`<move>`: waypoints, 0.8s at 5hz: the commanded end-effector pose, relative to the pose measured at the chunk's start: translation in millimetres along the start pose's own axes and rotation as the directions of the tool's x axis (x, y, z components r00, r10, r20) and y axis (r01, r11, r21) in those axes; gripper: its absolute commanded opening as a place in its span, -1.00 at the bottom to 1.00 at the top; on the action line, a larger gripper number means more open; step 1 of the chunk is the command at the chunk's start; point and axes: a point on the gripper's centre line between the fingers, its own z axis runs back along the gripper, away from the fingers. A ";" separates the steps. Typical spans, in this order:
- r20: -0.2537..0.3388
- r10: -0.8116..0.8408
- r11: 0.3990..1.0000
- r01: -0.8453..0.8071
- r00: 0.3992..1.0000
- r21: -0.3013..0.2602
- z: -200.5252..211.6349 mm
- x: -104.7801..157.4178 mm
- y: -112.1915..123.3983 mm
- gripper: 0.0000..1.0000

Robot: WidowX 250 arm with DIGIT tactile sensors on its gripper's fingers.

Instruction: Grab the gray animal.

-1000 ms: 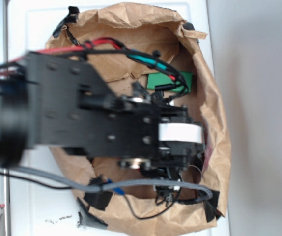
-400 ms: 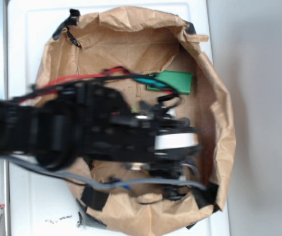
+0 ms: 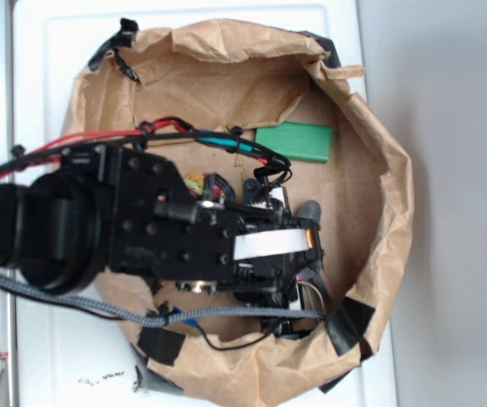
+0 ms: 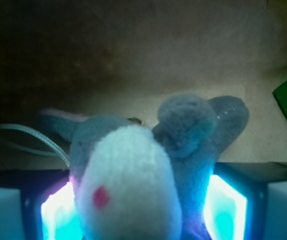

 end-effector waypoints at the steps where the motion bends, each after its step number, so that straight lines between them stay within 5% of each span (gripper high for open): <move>1: 0.005 -0.015 0.998 0.015 1.000 -0.067 23.6 17.6 11.7 -1.00; 2: 0.004 -0.015 0.989 0.016 1.000 -0.145 40.2 10.6 9.4 -1.00; 4: -0.042 0.022 0.945 -0.035 0.999 -0.325 105.3 42.2 43.3 -1.00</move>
